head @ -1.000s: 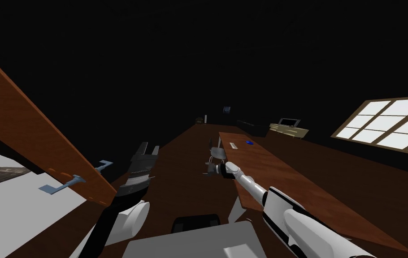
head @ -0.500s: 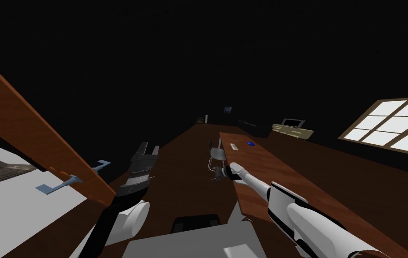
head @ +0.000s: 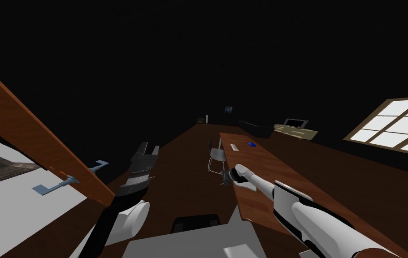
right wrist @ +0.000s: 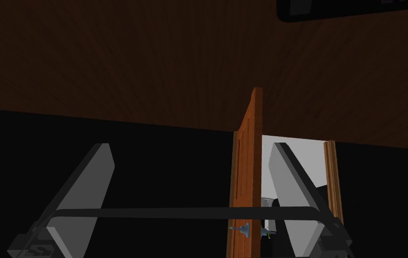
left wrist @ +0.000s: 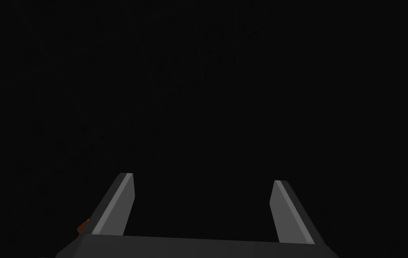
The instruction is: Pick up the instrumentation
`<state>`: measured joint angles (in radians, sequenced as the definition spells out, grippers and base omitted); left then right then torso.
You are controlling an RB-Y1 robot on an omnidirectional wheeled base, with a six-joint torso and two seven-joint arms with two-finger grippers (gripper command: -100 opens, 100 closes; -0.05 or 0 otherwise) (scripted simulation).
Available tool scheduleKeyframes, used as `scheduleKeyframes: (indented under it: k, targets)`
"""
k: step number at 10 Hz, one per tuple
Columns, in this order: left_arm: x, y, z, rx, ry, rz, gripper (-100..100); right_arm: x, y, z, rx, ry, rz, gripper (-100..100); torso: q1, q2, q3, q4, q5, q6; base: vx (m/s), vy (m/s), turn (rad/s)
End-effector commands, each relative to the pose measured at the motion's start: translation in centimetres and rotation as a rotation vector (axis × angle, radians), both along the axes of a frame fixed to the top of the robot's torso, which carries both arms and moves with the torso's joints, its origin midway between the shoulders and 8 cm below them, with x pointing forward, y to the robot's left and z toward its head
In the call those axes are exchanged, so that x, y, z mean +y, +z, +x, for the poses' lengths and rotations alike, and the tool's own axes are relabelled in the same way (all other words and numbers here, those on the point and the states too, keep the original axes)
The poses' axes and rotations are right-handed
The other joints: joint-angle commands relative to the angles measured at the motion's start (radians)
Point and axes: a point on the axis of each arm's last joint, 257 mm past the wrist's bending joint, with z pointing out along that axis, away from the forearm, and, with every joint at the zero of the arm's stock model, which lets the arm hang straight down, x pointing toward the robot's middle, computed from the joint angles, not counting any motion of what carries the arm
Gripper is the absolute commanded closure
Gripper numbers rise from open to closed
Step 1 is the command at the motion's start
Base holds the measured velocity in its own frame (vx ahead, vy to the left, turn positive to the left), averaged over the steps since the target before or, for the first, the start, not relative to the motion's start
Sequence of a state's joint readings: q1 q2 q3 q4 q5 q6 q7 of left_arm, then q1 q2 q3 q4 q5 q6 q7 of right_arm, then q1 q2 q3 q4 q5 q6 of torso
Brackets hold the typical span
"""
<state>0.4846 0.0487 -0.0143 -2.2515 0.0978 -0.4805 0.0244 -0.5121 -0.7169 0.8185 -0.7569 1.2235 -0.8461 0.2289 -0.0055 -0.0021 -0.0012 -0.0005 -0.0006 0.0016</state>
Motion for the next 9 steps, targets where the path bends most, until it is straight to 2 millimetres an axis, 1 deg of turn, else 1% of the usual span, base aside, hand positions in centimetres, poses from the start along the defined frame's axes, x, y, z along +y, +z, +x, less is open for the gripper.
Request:
scheduleKeyframes:
  k: [1,2,4,6,7,8,9]
  targets:
    - [0.0,0.0,0.0,0.0,0.0,0.0,0,-5.1,-0.9,-1.1,0.041,-0.005,-0.112,-100,0.0,0.0,0.0,0.0,0.0,0.0,0.056,-0.099,0.049]
    - [0.0,0.0,0.0,0.0,0.0,0.0,0,-8.7,-1.6,-2.2,0.074,-0.017,-0.182,-100,-0.002,-0.001,0.0,0.0,-0.001,0.0,0.054,-0.095,0.064]
    - [0.0,0.0,0.0,0.0,0.0,0.0,0,-7.8,-1.3,-2.1,0.067,0.008,-0.175,-100,0.0,0.0,0.0,0.0,0.0,0.0,0.017,-0.042,-0.002]
    - [0.0,0.0,0.0,0.0,0.0,0.0,0,-9.5,-1.7,-2.5,0.083,-0.023,-0.196,-100,0.005,0.002,0.001,0.0,0.001,-0.001,-0.002,0.005,0.0]
    - [0.0,0.0,0.0,0.0,0.0,0.0,0,-12.9,-2.0,-3.7,0.112,-0.033,-0.261,-100,0.005,0.003,0.001,0.0,0.001,0.0,0.006,-0.017,0.024]
    - [0.0,0.0,0.0,0.0,0.0,0.0,0,-12.0,-1.8,-3.4,0.105,-0.017,-0.25,-100,0.004,0.003,0.001,0.001,0.001,0.0,0.014,-0.03,0.012]
    - [0.0,0.0,0.0,0.0,0.0,0.0,0,-12.5,-1.9,-3.6,0.109,-0.026,-0.257,-100,0.003,0.002,0.001,0.0,0.0,-0.001,0.011,-0.018,0.005]
